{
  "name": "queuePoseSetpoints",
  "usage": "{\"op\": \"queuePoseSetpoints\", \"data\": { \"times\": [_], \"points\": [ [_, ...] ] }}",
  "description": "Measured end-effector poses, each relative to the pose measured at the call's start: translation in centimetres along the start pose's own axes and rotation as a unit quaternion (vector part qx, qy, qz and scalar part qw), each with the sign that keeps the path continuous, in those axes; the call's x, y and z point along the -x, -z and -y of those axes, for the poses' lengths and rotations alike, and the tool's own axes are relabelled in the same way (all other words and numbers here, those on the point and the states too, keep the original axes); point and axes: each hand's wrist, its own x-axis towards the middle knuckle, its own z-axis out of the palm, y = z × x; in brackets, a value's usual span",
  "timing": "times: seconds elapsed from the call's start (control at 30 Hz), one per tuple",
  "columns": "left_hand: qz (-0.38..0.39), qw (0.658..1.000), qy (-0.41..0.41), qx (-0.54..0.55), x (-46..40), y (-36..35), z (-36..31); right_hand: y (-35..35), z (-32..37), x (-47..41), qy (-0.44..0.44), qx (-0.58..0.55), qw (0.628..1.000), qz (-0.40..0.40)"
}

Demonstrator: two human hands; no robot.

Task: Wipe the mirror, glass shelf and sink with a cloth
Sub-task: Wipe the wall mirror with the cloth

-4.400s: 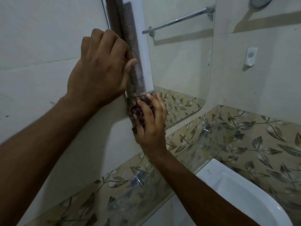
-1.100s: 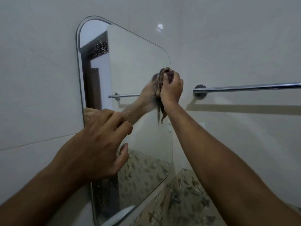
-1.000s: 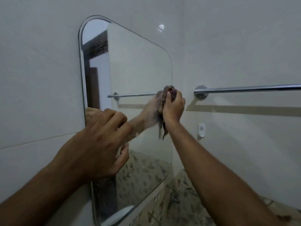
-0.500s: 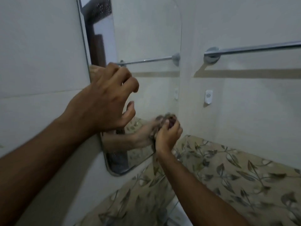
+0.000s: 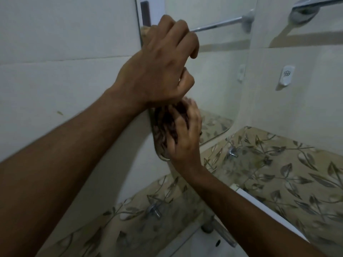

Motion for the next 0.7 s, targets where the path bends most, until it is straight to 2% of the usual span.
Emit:
{"op": "queuePoseSetpoints", "data": {
  "times": [0.17, 0.33, 0.47, 0.7],
  "points": [
    [-0.019, 0.999, 0.001, -0.045, 0.1, 0.0, 0.0, -0.8, 2.3, -4.3, 0.001, -0.042, 0.998, -0.054],
    [-0.014, 0.997, -0.012, -0.078, 0.3, 0.0, -0.3, -0.8, 1.5, 2.8, 0.003, -0.01, 1.0, 0.011],
    [0.014, 0.994, -0.019, -0.106, 0.2, -0.1, -0.4, -0.5, -0.3, 7.1, -0.036, -0.003, 0.999, 0.026],
    [0.033, 0.989, -0.015, -0.14, 0.2, -0.5, -0.4, -0.6, 1.5, 0.8, -0.047, -0.026, 0.998, -0.01]
  ]
}}
